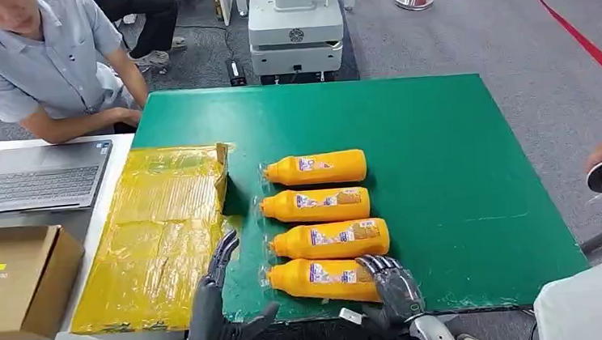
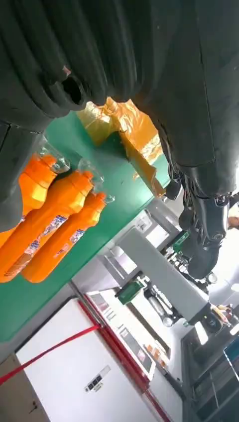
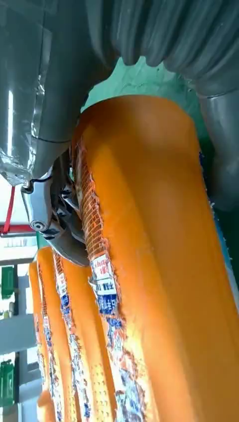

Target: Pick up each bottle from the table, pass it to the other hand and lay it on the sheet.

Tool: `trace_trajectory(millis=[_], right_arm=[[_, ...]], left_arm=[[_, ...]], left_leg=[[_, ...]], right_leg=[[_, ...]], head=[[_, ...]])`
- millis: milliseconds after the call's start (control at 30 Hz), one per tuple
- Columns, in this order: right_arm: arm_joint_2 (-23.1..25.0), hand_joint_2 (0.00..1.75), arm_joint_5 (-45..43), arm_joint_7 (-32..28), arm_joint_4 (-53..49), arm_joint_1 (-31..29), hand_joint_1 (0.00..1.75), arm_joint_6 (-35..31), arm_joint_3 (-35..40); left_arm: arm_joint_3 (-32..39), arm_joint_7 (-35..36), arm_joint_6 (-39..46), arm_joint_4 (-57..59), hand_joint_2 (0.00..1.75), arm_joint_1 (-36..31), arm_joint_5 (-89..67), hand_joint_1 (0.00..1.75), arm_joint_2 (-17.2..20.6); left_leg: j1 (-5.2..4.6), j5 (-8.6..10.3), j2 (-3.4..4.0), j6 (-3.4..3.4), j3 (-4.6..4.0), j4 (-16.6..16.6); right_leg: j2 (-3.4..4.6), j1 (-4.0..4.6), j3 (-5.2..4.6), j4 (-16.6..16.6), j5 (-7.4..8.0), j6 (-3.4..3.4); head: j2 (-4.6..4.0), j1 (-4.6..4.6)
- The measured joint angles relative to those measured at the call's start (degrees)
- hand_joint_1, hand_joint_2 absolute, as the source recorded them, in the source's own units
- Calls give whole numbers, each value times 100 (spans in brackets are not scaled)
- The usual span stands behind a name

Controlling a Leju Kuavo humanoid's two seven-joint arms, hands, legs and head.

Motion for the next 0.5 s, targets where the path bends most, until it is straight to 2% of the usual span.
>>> trace_trajectory(millis=[333, 400, 500], right_arm=[[-48, 175, 37, 159, 315, -251, 175, 311, 155], [2, 175, -290, -93, 339, -296, 175, 488, 83], [109, 175, -1524, -985, 295, -218, 175, 913, -386]], left_arm=[[0, -88, -31, 111, 175, -36, 50, 0, -9], [0, -140, -20, 114, 175, -46, 127, 0, -31], [46, -352, 98, 51, 175, -35, 419, 0, -118]], left_leg=[[0, 0, 0, 0, 0, 0], [0, 0, 0, 0, 0, 0], [0, 0, 0, 0, 0, 0]], right_leg=[[0, 0, 0, 0, 0, 0], [0, 0, 0, 0, 0, 0], [0, 0, 0, 0, 0, 0]], head=[[0, 4], [0, 13], [0, 9]])
